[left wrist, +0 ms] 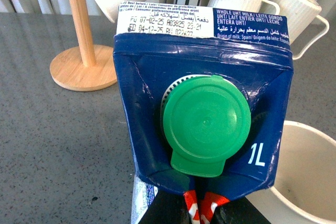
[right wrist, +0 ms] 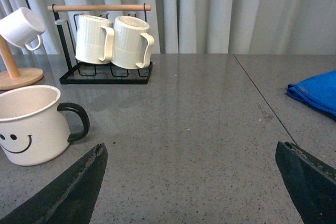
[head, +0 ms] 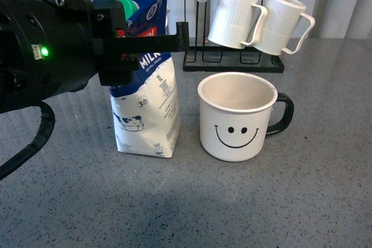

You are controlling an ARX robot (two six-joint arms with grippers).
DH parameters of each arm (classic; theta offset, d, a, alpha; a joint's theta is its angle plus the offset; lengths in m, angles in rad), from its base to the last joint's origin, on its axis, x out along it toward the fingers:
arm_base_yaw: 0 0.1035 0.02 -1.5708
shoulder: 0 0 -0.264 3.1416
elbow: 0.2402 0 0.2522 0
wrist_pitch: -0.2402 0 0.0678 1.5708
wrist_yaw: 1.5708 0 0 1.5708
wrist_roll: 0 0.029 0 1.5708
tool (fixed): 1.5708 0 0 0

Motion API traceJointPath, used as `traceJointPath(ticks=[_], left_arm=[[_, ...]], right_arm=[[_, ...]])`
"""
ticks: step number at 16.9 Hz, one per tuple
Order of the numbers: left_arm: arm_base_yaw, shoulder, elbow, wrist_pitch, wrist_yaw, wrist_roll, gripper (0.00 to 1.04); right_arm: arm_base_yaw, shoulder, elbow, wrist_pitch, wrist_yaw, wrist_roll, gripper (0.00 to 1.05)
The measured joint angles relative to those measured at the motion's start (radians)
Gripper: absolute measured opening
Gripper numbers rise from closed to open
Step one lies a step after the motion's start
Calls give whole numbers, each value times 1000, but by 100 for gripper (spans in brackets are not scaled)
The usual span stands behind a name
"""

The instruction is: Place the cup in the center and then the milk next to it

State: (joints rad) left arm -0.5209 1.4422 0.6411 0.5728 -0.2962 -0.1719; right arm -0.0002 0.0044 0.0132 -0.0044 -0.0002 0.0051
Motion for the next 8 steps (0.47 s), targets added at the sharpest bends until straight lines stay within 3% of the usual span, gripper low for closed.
traceJointPath(ticks=[8], left_arm=[[-34, 50, 36, 21, -29, -46, 3]], right_arm=[[0, 0, 0, 0, 0, 0, 98]])
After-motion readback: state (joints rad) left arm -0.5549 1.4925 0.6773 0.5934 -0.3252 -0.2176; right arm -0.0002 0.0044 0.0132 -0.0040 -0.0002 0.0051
